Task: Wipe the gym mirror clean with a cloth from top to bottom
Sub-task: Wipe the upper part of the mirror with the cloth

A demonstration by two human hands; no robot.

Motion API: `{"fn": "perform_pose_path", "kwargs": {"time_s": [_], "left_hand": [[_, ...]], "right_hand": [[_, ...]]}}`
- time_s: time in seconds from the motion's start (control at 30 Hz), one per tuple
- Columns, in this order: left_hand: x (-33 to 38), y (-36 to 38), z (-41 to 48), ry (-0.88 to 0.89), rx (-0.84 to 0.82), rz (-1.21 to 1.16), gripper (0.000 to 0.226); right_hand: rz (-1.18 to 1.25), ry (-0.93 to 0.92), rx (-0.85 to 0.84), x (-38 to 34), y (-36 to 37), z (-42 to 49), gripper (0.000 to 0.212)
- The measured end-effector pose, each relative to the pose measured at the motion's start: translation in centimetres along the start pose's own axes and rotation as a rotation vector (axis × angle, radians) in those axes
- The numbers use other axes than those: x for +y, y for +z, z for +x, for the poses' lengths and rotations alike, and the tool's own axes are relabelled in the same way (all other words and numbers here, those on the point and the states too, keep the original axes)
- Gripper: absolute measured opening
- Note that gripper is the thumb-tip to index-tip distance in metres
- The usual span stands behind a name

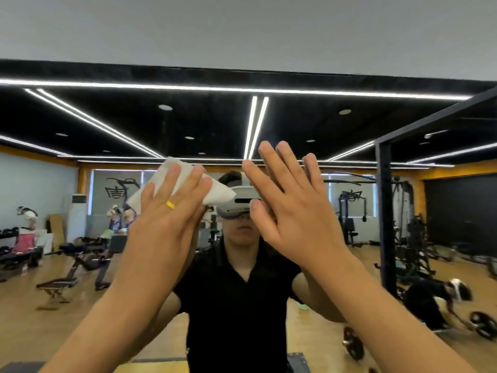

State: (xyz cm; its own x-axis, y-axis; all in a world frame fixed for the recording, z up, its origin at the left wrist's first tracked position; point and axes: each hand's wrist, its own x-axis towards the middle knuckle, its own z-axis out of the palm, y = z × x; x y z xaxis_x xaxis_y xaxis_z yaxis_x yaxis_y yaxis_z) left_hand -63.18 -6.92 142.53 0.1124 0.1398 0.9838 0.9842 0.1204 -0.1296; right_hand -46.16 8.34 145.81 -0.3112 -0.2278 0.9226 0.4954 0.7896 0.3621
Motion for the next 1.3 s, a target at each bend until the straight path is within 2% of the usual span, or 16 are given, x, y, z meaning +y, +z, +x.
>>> {"fn": "perform_pose_path", "kwargs": {"time_s": [0.2,0.33,0.4,0.5,0.67,0.83,1.1,1.23,1.3], "left_hand": [[0.5,0.4,-0.1,-0.036,0.041,-0.045,0.039],[0.5,0.5,0.0,-0.017,0.041,-0.022,0.039],[0.8,0.4,0.1,-0.018,0.038,-0.023,0.046],[1.7,0.8,0.8,-0.042,0.035,-0.033,0.049],[4.8,1.8,7.5,-0.034,0.021,-0.005,0.045],[7.8,2.1,15.1,-0.188,0.053,-0.029,0.041],[8.7,3.3,7.8,-0.22,0.018,-0.041,0.043],[9.8,4.6,3.4,-0.068,0.076,-0.054,0.042],[9.5,4.7,4.1,-0.071,0.059,-0.062,0.044]], "right_hand": [[0.082,0.071,0.025,1.4,-2.2,-0.6,0.059],[-0.02,0.133,-0.009,5.8,-4.6,-3.2,0.056],[-0.033,0.183,-0.053,8.2,-5.0,-4.5,0.058],[-0.096,0.148,-0.083,9.6,-4.3,-5.7,0.061],[-0.11,0.136,-0.051,9.7,-3.8,-5.8,0.061],[-0.103,0.117,-0.047,9.9,-3.7,-5.9,0.06],[-0.086,0.119,-0.023,10.1,-3.5,-6.0,0.06],[-0.093,0.124,-0.027,10.0,-3.5,-6.1,0.06],[-0.086,0.124,-0.024,10.0,-3.5,-6.0,0.059]]}}
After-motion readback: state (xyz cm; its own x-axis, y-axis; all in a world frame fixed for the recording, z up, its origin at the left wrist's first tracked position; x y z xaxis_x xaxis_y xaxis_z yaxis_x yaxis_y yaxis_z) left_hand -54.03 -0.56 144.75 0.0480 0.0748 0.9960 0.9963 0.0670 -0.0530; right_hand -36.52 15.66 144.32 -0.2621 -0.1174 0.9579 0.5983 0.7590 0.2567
